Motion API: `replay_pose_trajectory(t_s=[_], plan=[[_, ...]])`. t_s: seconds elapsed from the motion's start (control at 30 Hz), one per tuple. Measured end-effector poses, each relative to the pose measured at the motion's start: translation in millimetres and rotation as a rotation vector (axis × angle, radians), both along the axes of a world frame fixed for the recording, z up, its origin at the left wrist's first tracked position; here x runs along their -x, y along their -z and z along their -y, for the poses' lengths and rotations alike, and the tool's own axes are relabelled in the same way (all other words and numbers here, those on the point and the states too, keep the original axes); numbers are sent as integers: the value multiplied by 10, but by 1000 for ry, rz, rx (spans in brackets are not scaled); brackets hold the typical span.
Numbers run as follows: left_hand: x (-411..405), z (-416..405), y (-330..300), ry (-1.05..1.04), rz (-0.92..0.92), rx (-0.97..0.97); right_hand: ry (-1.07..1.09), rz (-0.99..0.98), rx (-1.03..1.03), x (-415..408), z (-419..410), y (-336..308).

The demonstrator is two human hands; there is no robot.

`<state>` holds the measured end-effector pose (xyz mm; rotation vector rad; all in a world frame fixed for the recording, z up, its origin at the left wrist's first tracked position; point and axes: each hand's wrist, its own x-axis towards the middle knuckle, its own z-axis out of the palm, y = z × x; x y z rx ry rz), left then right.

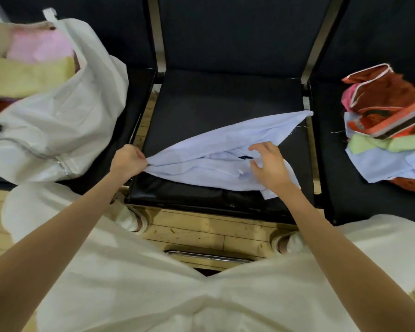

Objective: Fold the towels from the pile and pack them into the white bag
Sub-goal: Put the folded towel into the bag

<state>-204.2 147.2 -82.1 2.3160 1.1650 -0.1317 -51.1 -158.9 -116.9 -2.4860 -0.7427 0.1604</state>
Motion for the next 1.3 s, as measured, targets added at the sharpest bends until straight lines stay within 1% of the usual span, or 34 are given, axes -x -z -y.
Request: replay_pose_trajectory(t_s=[0.03,0.07,0.13,0.2,0.27,0.33,0.43,0.53,0.6,0.67,0.7,0.73,0.8,0.83,0.87,0.93,1.0,1.03,1.07,1.1,1.13,1.17,1.2,1.23,1.27,1.3], plan=[[-35,47,-14,24,12,-25,-104,-29,-1,-18,-22,25],[-84,100,-21,48,48,-46,-194,-83,41,-31,-42,37],[-220,211,-6,143,172,-58,-318,-138,169,-35,-84,45],[-407,347,34,345,248,-47,-360,-191,221,-44,-80,38],[-670,518,87,552,258,-31,-375,-313,230,-84,-41,16],[-960,737,131,676,248,8,-384,-379,224,-131,9,-4],[-1373,1035,237,782,223,49,-374,-377,113,-193,66,43],[-1683,1201,381,875,128,14,-351,-409,57,-232,112,73],[-1785,1238,474,917,38,-45,-330,-419,49,-271,147,117],[-1832,1230,531,938,10,-86,-304,-442,42,-304,175,148],[-1856,1208,540,930,32,-71,-290,-461,21,-321,183,149],[-1884,1181,524,876,74,-4,-277,-477,-15,-331,187,126],[-1961,1108,445,626,179,243,-249,-487,-115,-349,188,70],[-2010,1051,416,481,229,342,-230,-491,-167,-366,185,53],[-2059,989,398,355,270,396,-201,-503,-220,-381,183,48],[-2151,854,410,175,306,372,-115,-542,-318,-401,179,65],[-2172,759,444,83,307,216,-50,-549,-387,-415,174,87],[-2154,741,456,82,323,103,-39,-556,-398,-421,175,95],[-2131,748,454,125,372,-12,-44,-572,-390,-428,181,99],[-2101,776,440,221,445,-98,-68,-590,-363,-439,193,104],[-2071,820,413,371,506,-138,-104,-607,-328,-446,207,96],[-2044,868,395,560,524,-134,-141,-621,-294,-447,224,82],[-2012,924,377,753,487,-103,-172,-637,-273,-440,238,66],[-1974,985,356,909,389,-57,-194,-650,-263,-426,249,35],[-1946,1036,360,1009,270,-9,-215,-653,-248,-413,259,9],[-1930,1080,373,1065,176,25,-242,-650,-230,-399,269,-16]])
